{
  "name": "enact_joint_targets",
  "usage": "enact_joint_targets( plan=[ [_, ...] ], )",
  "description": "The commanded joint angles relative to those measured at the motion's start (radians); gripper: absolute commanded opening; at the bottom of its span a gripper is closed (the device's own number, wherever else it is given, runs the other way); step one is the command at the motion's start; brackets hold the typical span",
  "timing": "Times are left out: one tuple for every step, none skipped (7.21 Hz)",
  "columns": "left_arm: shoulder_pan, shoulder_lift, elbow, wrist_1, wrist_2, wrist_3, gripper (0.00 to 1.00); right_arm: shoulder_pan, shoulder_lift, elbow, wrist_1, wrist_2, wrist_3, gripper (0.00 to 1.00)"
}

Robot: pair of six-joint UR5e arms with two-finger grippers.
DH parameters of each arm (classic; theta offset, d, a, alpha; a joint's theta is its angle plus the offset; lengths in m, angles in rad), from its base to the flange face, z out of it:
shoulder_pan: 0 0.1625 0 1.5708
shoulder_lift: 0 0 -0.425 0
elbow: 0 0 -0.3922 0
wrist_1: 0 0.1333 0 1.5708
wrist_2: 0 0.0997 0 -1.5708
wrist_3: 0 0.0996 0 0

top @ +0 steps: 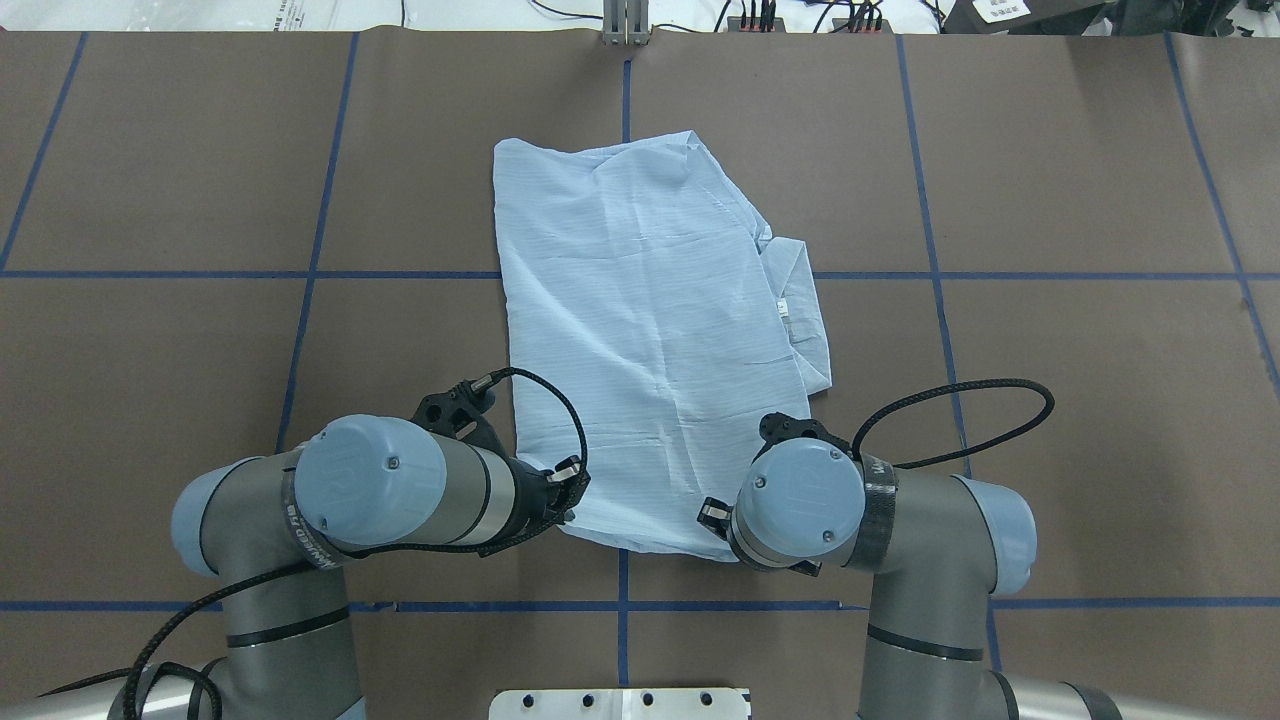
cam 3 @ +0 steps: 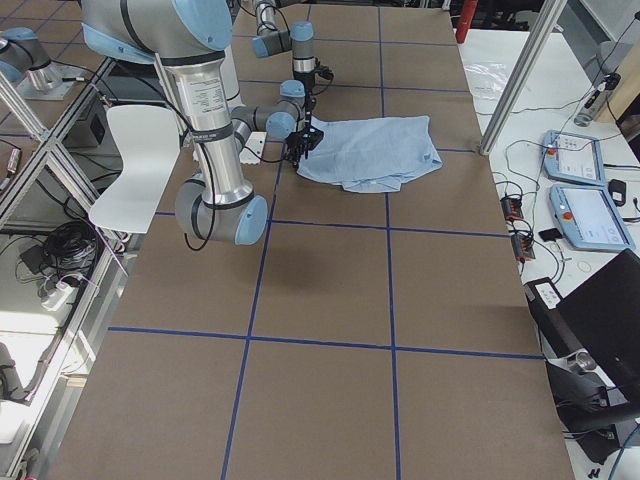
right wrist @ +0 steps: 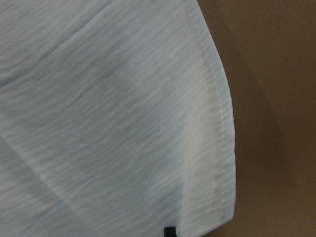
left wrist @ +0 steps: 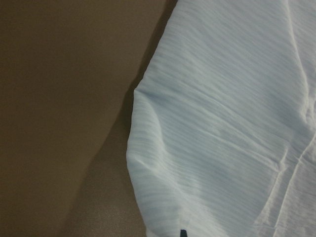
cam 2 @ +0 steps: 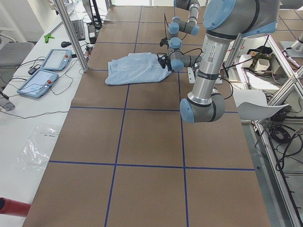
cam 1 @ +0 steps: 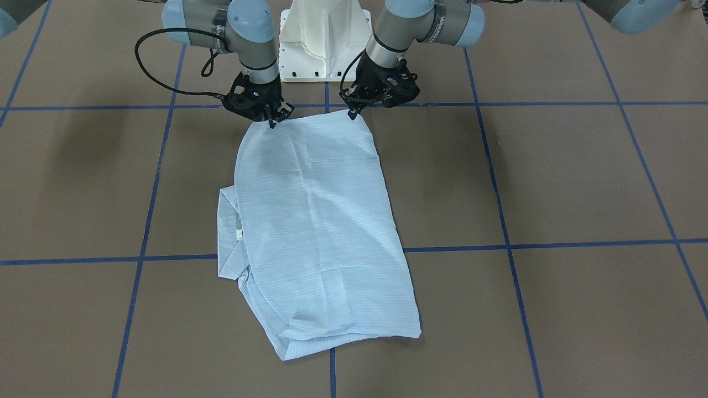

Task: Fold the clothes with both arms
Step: 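Grasp the near corners of the shirt with both grippers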

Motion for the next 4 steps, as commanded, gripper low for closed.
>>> enact_joint_targets(
  plan=[
    [-0.005,0.0,0.0,0.0,0.0,0.001,0.0,0.004,0.009,0.002,0.001,0.002,-0.004,0.0],
    [-0.007,0.0,-0.002,0.0,0.0,0.001,0.0,0.014,0.021,0.002,0.001,0.008,-0.005,0.0],
    [-0.01,0.002,-0.018,0.005,-0.002,0.001,0.0,0.018,0.029,0.022,0.001,0.009,-0.004,0.0],
    [-0.01,0.008,-0.061,0.041,-0.012,0.001,0.0,0.02,0.021,0.076,0.0,0.011,0.002,0.0]
  ],
)
